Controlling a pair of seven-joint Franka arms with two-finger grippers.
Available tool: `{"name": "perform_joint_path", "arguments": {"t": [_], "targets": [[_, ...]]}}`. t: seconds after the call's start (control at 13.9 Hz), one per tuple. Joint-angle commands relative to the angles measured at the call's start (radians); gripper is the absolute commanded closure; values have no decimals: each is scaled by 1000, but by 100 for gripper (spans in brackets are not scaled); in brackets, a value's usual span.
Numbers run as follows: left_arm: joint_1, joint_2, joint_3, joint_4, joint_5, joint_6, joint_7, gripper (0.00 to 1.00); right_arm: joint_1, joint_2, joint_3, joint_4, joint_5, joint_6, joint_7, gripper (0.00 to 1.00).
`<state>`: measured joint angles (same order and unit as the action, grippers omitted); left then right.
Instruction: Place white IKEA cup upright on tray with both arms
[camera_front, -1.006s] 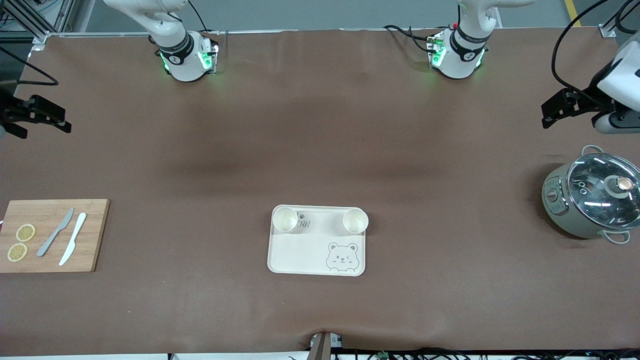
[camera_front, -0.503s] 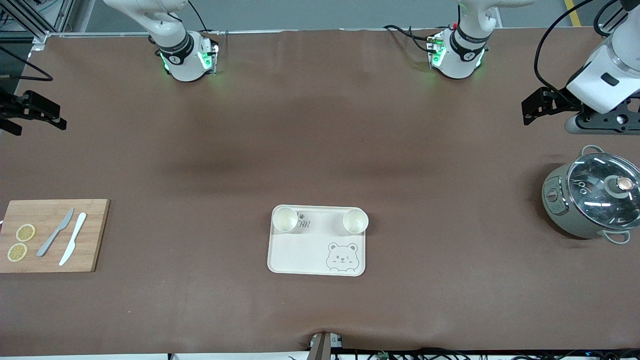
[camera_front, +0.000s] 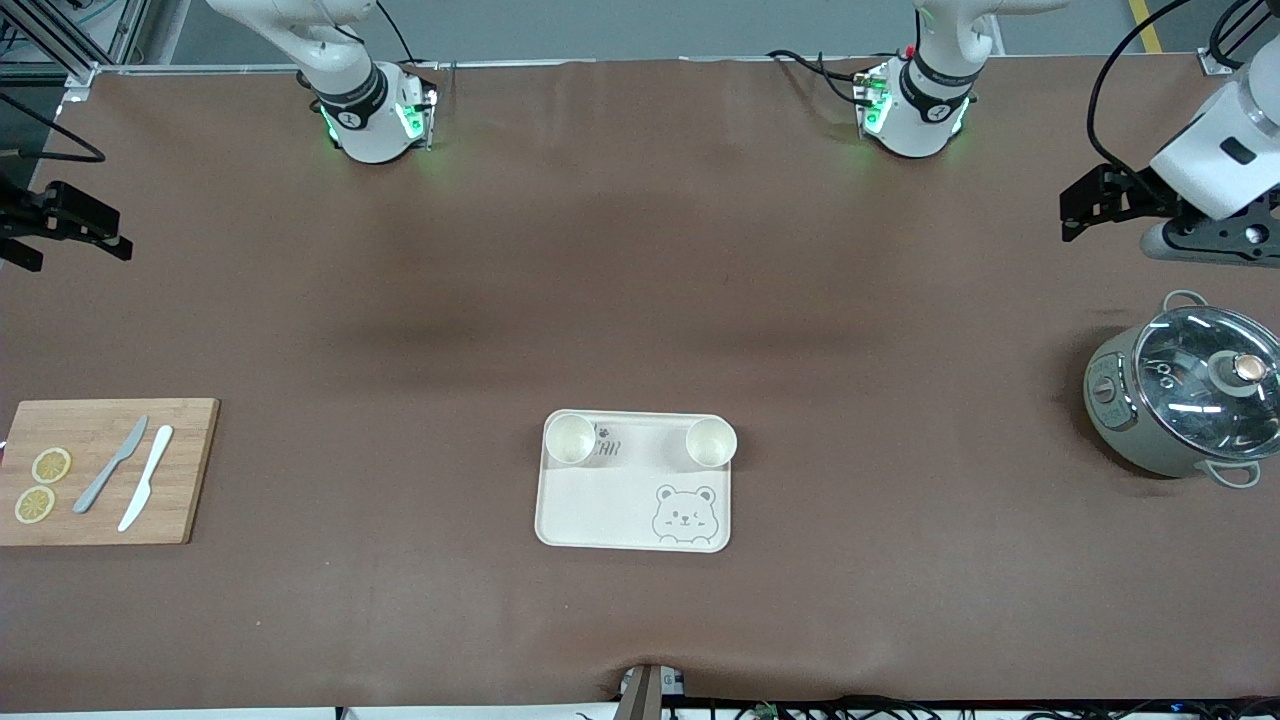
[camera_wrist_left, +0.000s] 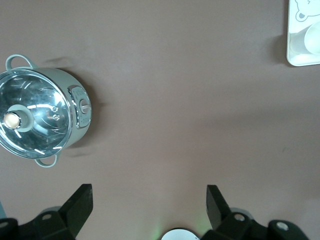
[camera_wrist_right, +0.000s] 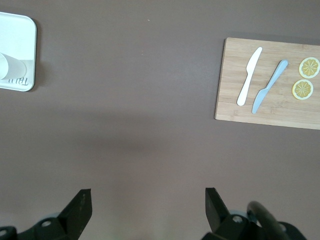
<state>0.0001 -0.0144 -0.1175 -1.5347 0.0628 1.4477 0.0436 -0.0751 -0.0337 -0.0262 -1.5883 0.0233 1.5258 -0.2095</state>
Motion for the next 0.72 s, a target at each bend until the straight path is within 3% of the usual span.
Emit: {"name": "perform_joint_path", "arguments": {"t": [0.0,0.65], "targets": [[15,-19,-5,-5,-32,-20,12,0,-43,-5,14,7,-17,11,-1,0],[15,4,-7,25,-52,0,10,0,-58,-5,17,5,-9,-3,70,0]]}}
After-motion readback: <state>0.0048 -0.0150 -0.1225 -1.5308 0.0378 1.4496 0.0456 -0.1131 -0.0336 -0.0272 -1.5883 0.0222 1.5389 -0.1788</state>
